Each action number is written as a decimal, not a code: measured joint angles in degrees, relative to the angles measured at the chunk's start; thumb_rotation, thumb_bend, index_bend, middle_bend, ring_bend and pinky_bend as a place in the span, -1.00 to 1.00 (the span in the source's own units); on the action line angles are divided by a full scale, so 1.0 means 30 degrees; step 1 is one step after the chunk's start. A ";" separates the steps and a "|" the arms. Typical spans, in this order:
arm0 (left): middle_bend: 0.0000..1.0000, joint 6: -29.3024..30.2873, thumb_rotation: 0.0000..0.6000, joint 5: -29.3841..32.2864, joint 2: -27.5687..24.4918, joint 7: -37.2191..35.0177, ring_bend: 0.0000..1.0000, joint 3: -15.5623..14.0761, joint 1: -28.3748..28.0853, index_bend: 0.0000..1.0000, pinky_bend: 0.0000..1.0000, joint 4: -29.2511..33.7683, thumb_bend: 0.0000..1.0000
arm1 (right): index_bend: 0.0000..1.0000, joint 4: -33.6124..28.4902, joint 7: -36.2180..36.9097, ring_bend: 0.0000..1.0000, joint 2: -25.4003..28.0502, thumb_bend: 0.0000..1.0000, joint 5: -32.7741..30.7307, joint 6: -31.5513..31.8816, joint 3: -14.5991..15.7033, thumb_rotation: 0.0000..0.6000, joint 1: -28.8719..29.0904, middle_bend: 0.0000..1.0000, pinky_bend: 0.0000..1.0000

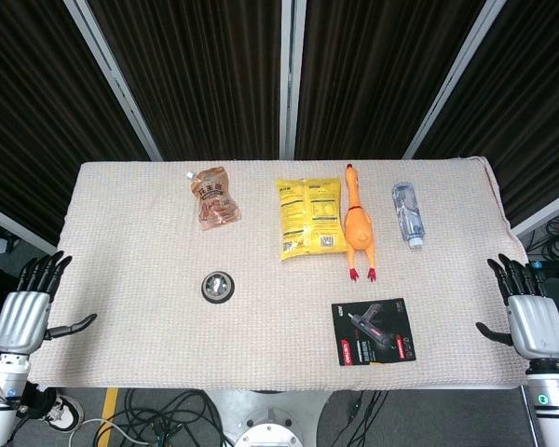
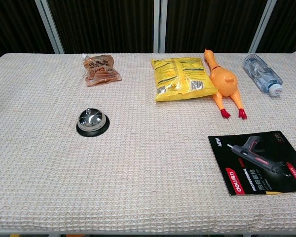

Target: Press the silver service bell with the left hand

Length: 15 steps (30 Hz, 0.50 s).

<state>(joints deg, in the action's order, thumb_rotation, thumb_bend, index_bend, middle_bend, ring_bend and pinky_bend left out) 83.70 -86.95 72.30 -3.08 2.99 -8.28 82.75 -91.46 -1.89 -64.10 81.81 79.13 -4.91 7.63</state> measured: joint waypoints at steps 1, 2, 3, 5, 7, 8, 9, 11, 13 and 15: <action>-1.00 -0.0161 -0.73 0.0042 -0.0072 0.0061 -1.00 -0.0022 -0.0059 -0.93 -1.00 0.0082 -1.00 | -1.00 0.0002 0.0091 -1.00 -0.0020 -1.00 -0.0037 -0.0058 -0.0004 1.00 0.0019 -1.00 -1.00; -1.00 -0.0284 -0.73 0.0061 -0.0140 0.0145 -1.00 -0.0035 -0.0118 -0.93 -1.00 0.0157 -1.00 | -1.00 0.0005 0.0161 -1.00 -0.0036 -1.00 -0.0063 -0.0113 -0.0010 1.00 0.0041 -1.00 -1.00; -1.00 -0.0400 -0.73 0.0072 -0.0209 0.0216 -1.00 -0.0044 -0.0181 -0.93 -1.00 0.0233 -1.00 | -1.00 0.0015 0.0214 -1.00 -0.0059 -1.00 -0.0092 -0.0170 -0.0018 1.00 0.0069 -1.00 -1.00; -1.00 -0.0597 -0.73 0.0086 -0.0338 0.0263 -1.00 -0.0044 -0.0334 -0.93 -1.00 0.0368 -1.00 | -1.00 0.0067 0.0251 -1.00 -0.0141 -1.00 -0.0130 -0.0254 -0.0024 1.00 0.0116 -1.00 -1.00; -1.00 -0.0693 -0.74 0.0036 -0.0323 0.0314 -1.00 -0.0037 -0.0456 -0.93 -1.00 0.0378 -1.00 | -1.00 0.0122 0.0236 -1.00 -0.0184 -1.00 -0.0138 -0.0361 0.0019 1.00 0.0153 -1.00 -1.00; -1.00 -0.0733 -0.74 -0.0010 -0.0273 0.0312 -1.00 -0.0042 -0.0504 -0.93 -1.00 0.0350 -1.00 | -1.00 0.0153 0.0204 -1.00 -0.0189 -1.00 -0.0125 -0.0386 0.0039 1.00 0.0168 -1.00 -1.00; -1.00 -0.0774 -0.74 -0.0054 -0.0201 0.0316 -1.00 -0.0051 -0.0553 -0.93 -1.00 0.0299 -1.00 | -1.00 0.0184 0.0177 -1.00 -0.0186 -1.00 -0.0111 -0.0392 0.0047 1.00 0.0180 -1.00 -1.00; -1.00 -0.0905 -0.75 -0.0147 0.0059 0.0324 -1.00 -0.0064 -0.0700 -0.93 -1.00 0.0146 -1.00 | -1.00 0.0186 0.0169 -1.00 -0.0159 -1.00 -0.0118 -0.0331 0.0016 1.00 0.0181 -1.00 -1.00; -1.00 -0.1150 -0.77 -0.0238 0.0418 0.0374 -1.00 -0.0067 -0.0934 -0.93 -1.00 0.0019 -1.00 | -1.00 0.0084 0.0199 -1.00 -0.0053 -1.00 -0.0136 -0.0301 -0.0005 1.00 0.0169 -1.00 -1.00; -1.00 -0.1433 -0.77 -0.0295 0.0766 0.0448 -1.00 -0.0046 -0.1199 -0.93 -1.00 -0.0070 -1.00 | -1.00 -0.0057 0.0246 -1.00 0.0088 -1.00 -0.0183 -0.0318 -0.0025 1.00 0.0167 -1.00 -1.00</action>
<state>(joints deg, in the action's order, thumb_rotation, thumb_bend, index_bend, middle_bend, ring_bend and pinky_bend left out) 79.40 -87.83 74.60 -1.73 2.85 -11.88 82.54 -91.63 -1.15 -63.84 81.26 78.17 -4.98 8.13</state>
